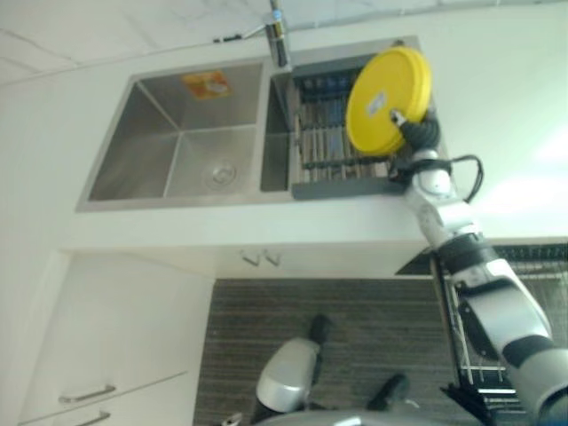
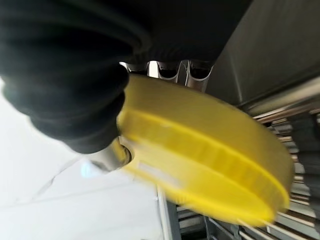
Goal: Place the dishes in the dishwasher.
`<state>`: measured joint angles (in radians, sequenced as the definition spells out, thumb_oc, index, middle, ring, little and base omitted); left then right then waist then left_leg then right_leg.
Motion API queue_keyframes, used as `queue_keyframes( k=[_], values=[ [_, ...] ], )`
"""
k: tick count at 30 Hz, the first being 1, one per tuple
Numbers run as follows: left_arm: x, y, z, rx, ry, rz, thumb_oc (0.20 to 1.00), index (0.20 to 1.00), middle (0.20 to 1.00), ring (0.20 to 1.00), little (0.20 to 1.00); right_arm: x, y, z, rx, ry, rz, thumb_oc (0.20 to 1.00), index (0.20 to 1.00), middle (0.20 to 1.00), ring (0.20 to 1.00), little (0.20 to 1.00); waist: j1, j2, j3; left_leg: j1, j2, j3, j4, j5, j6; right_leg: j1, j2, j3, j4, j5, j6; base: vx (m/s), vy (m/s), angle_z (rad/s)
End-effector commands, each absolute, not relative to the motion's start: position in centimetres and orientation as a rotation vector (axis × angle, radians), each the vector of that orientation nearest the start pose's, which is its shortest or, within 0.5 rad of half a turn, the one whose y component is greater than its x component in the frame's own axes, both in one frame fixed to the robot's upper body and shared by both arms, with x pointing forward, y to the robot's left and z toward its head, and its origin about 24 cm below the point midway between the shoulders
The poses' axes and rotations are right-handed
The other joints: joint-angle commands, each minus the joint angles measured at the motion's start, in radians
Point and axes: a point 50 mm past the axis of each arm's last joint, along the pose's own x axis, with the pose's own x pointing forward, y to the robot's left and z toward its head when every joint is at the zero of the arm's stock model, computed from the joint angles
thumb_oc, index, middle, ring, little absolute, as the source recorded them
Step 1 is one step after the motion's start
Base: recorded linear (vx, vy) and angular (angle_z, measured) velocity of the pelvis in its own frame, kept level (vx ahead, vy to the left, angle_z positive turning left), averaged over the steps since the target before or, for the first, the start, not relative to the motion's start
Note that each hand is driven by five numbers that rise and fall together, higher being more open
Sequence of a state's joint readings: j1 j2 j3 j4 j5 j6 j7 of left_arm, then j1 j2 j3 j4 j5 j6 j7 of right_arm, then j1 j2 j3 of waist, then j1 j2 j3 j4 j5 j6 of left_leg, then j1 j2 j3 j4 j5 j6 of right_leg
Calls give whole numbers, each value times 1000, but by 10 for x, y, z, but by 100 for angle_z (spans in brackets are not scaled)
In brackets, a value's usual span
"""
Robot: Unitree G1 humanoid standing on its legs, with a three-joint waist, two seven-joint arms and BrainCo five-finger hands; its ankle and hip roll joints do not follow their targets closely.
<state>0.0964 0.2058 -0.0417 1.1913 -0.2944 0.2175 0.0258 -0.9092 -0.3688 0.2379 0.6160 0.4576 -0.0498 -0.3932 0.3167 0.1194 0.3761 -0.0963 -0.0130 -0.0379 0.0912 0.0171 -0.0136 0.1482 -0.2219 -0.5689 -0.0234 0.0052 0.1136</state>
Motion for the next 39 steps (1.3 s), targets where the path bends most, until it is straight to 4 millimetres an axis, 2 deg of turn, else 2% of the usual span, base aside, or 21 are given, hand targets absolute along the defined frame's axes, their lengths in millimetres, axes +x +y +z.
queue_keyframes(
  k=[1,7,8,9,11,13,17,21,27,28,33,35,39],
  values=[
    [25,251,-167,65,1532,283,1000,1000,1000,1000,1000,396,-163,228,-22,-386,-197,200,200,200,200,200,46,-1,-37,-36,43,9,-54,23,-24,-40,-107,48,157,-87,43,-37,7,13],
    [31,251,-166,57,1512,279,1000,1000,1000,1000,1000,390,-154,244,103,-515,-90,200,200,200,200,200,52,-2,-29,-41,42,14,-54,26,-24,-42,-111,38,158,-83,43,-37,-22,2],
    [30,250,-166,54,1514,283,1000,1000,1000,1000,1000,386,-152,247,156,-564,-74,200,200,200,200,200,49,-10,-32,-26,45,14,-60,8,-31,-33,-106,48,159,-104,49,-46,-44,0],
    [31,249,-166,53,1514,284,1000,1000,1000,1000,1000,381,-149,252,228,-617,-39,200,200,200,200,200,46,-7,-35,-35,47,22,-59,25,-23,-41,-105,38,154,-81,44,-51,-56,-1],
    [33,248,-167,71,1512,287,1000,1000,1000,1000,1000,374,-143,257,319,-676,18,200,200,200,200,200,39,-11,-38,-29,52,30,-63,24,-22,-43,-100,43,151,-81,44,-101,-53,0],
    [34,251,-166,121,1505,288,1000,1000,1000,1000,1000,363,-131,263,411,-739,83,200,200,200,200,200,25,-18,-44,-15,61,45,-71,23,-23,-46,-91,50,144,-78,45,-73,-81,-6],
    [25,253,-166,105,1546,352,1000,1000,1000,1000,1000,331,-111,275,500,-868,233,200,200,200,200,200,-17,-44,-67,17,85,92,-81,11,-27,-53,-70,74,126,-74,50,-67,-102,-24],
    [15,254,-166,126,1578,397,1000,1000,1000,1000,1000,306,-110,274,556,-913,271,200,200,200,200,200,-63,-73,-97,57,114,139,-96,3,-33,-58,-53,97,120,-80,54,-42,-129,-48],
    [12,249,-168,120,1587,418,1000,1000,1000,1000,1000,281,-131,258,572,-912,219,200,200,200,200,200,-165,-110,-134,123,156,241,-63,-42,-34,-68,-23,157,148,-104,36,-3,-115,-73],
    [14,246,-169,102,1580,429,1000,1000,1000,1000,1000,274,-144,249,514,-922,163,200,200,200,200,200,-196,-118,-135,137,164,264,-45,-58,-32,-72,-19,177,158,-108,33,-11,-100,-74],
    [17,237,-170,72,1552,432,1000,1000,1000,1000,1000,255,-186,223,354,-924,21,200,200,200,200,200,-272,-136,-142,164,177,305,-19,-91,-30,-79,-9,222,159,-106,31,-34,-85,-51],
    [21,234,-170,74,1535,424,1000,1000,1000,1000,1000,240,-214,205,209,-904,-71,200,200,200,200,200,-320,-144,-145,179,181,334,-13,-105,-27,-85,-6,241,159,-102,33,-70,-116,-43],
    [25,234,-170,84,1520,414,1000,1000,1000,1000,1000,237,-236,188,51,-817,-155,200,200,200,200,200,-362,-148,-142,190,184,357,-6,-117,-28,-92,-5,258,159,-96,35,-40,-69,-44]
  ],
)
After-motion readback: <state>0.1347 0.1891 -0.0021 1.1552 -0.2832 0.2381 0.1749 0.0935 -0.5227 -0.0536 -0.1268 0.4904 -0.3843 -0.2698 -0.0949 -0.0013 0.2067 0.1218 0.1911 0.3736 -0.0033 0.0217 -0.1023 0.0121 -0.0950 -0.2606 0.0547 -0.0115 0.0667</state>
